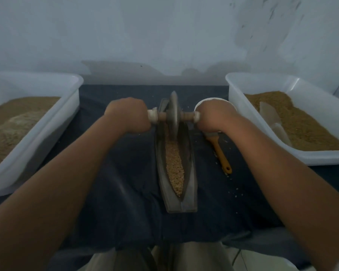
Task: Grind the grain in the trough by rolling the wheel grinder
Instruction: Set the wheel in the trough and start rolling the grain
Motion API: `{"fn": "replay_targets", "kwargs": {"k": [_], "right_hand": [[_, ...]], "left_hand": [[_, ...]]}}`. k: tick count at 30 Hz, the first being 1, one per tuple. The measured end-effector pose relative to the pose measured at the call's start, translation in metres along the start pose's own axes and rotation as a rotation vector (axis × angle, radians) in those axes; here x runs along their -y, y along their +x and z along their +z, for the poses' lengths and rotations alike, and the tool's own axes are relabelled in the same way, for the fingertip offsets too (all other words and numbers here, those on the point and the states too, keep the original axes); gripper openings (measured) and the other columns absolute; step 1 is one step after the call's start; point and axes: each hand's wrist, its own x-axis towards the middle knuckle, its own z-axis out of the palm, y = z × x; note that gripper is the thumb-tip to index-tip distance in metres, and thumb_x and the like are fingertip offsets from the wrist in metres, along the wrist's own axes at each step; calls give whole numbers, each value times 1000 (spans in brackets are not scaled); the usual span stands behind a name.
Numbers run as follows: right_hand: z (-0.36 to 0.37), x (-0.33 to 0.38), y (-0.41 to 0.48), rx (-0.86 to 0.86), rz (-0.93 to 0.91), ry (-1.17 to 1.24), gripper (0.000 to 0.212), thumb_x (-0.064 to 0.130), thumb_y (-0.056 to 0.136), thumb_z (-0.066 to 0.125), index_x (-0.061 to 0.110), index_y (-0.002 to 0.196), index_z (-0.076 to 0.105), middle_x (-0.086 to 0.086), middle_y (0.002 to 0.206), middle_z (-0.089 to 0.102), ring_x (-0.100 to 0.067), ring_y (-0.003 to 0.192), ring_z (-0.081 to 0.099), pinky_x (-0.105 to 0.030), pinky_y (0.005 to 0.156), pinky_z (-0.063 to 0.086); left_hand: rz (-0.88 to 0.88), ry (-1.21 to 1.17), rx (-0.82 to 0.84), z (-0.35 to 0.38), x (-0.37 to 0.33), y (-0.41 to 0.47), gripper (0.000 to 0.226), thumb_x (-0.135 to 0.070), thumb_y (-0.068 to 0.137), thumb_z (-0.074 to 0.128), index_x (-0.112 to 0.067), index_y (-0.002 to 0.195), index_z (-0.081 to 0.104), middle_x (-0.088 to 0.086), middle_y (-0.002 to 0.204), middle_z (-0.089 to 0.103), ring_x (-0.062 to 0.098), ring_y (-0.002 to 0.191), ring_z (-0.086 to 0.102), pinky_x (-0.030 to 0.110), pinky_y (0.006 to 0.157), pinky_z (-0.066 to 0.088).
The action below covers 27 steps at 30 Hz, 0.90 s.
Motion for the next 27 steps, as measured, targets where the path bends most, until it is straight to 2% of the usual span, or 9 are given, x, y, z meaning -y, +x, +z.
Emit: {"fn": "replay_targets", "kwargs": {"k": [3,6,10,13,17,19,22,24,27], "right_hand": [[-4,-2,-41,188,-94,81,12,30,88,68,25,76,69,2,73,70,-16,68,69,-36,67,59],[3,-5,-94,251,-166,104,7,36,82,68,32,76,67,6,71,69,-7,62,66,-27,55,53],[3,-2,-78,250,-123,103,15,37,86,70,32,73,66,6,72,68,-6,65,64,-26,57,47],[5,3,-32,38,-14,58,22,33,90,67,26,69,63,4,71,65,-13,68,62,-34,65,52],[5,3,-14,-25,0,29,21,30,91,66,24,71,62,2,74,64,-17,71,62,-35,67,51],[6,-1,-39,130,-53,92,16,31,89,68,25,75,66,3,77,68,-16,74,66,-37,72,58],[13,-9,-91,236,-141,155,11,40,75,65,30,72,64,6,70,66,-7,62,64,-29,55,52],[18,-11,-100,170,-158,137,16,46,71,60,31,69,61,7,67,64,-6,58,61,-29,53,51],[18,-1,-66,52,-58,97,18,39,86,67,30,71,62,7,71,64,-10,66,62,-33,60,52]], "left_hand": [[137,-91,222,5,6,-42,27,-34,81,69,-18,65,54,-3,68,59,21,67,64,26,61,49],[168,-184,282,18,13,-91,24,-43,62,61,-19,59,58,-5,49,57,3,46,57,14,40,35],[112,-77,116,25,7,-82,25,-46,64,55,-21,63,54,-6,56,53,6,51,51,24,48,37],[-15,8,-46,15,1,-40,24,-44,78,60,-20,75,59,-8,71,56,19,64,57,31,63,47],[17,-25,6,3,0,-19,19,-40,83,63,-22,78,57,-4,76,57,25,76,63,38,75,58],[118,-64,156,2,4,-39,18,-35,82,65,-21,73,58,-5,74,62,20,73,66,33,72,59],[219,-126,343,11,10,-81,19,-38,68,63,-19,65,60,-5,57,62,5,52,61,21,48,45],[212,-131,301,18,12,-89,22,-43,61,57,-21,62,58,-7,53,60,5,48,58,22,45,40],[104,-58,62,17,6,-62,24,-44,72,60,-21,67,58,-7,64,61,13,60,62,27,56,47]]}}
